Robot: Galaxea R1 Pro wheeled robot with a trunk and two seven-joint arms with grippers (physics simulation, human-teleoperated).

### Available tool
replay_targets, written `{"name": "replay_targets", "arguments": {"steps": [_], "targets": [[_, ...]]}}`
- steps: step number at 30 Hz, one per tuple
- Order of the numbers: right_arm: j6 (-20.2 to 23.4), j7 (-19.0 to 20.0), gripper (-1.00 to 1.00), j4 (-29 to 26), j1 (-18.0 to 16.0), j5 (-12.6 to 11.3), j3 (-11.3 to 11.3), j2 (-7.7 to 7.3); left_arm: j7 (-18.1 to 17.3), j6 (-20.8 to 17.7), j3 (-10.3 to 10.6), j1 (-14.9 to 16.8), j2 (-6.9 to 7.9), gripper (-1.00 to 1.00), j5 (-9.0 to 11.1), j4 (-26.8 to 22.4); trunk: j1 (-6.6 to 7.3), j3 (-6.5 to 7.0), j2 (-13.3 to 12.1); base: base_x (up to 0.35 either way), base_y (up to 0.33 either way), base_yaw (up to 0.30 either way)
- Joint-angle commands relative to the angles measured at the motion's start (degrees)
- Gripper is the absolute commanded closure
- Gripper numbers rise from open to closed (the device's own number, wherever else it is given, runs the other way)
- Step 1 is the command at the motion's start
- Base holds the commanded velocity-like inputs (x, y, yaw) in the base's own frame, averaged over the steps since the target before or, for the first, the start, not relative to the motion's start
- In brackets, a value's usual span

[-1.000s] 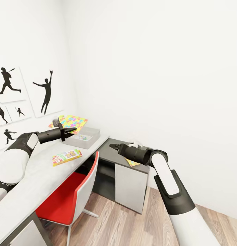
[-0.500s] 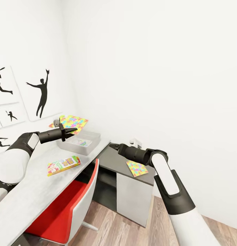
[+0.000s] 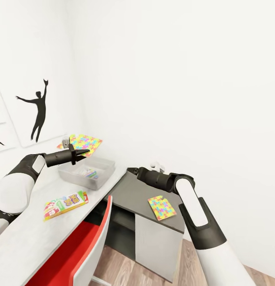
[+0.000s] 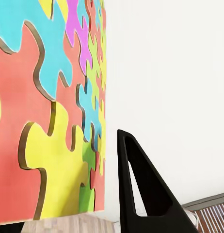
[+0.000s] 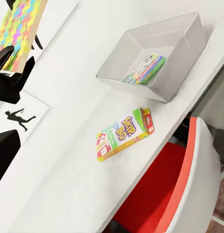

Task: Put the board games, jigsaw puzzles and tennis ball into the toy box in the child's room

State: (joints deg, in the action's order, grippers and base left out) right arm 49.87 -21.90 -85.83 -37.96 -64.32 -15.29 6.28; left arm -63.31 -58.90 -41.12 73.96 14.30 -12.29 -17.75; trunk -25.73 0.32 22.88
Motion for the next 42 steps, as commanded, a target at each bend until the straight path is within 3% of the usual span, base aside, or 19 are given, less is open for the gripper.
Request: {"name": "replay_targets", "arguments": {"steps": [1, 11, 15, 21, 28, 42], "targets": [[0.1, -0.6, -1.0, 0.0, 0.0, -0.5, 0.0, 0.03, -0.2, -0.4, -0.4, 0.0, 0.03, 1.0, -0.5, 0.0, -0.06, -0.02, 0.0, 0.335, 0.0, 0.0], [0.2, -1.1, -1.0, 0.1, -0.1, -0.6, 0.0, 0.12, 1.1, -1.0, -0.6, -1.2, 0.79, 1.0, -0.3, 0.4, -0.06, -0.02, 0.0, 0.213, -0.009, 0.0], [0.2, -4.1, -1.0, 0.1, -0.1, -0.8, -0.1, 0.55, 1.2, -0.9, -0.7, -2.6, 1.54, 1.0, -0.1, 1.5, -0.06, -0.02, 0.0, 0.021, -0.002, 0.0], [0.8, -11.3, -1.0, 0.0, -0.1, -1.0, -0.5, 3.65, 5.9, -0.7, -0.8, -3.0, 2.45, 1.0, 0.1, 5.7, -0.06, -0.02, 0.0, 0.004, 0.0, 0.0], [0.8, -12.3, -1.0, -0.1, -0.1, -1.2, -1.5, 3.72, 8.0, -0.8, -2.3, -3.1, 2.83, 1.0, 0.1, 6.3, -0.06, -0.02, 0.0, 0.0, 0.0, 0.0], [0.9, -12.4, -1.0, 0.0, -0.1, -1.3, -1.8, 3.72, 8.1, -0.5, -2.4, -3.2, 3.55, 1.0, 0.1, 6.3, -0.06, -0.02, 0.0, 0.105, 0.0, 0.0]]}}
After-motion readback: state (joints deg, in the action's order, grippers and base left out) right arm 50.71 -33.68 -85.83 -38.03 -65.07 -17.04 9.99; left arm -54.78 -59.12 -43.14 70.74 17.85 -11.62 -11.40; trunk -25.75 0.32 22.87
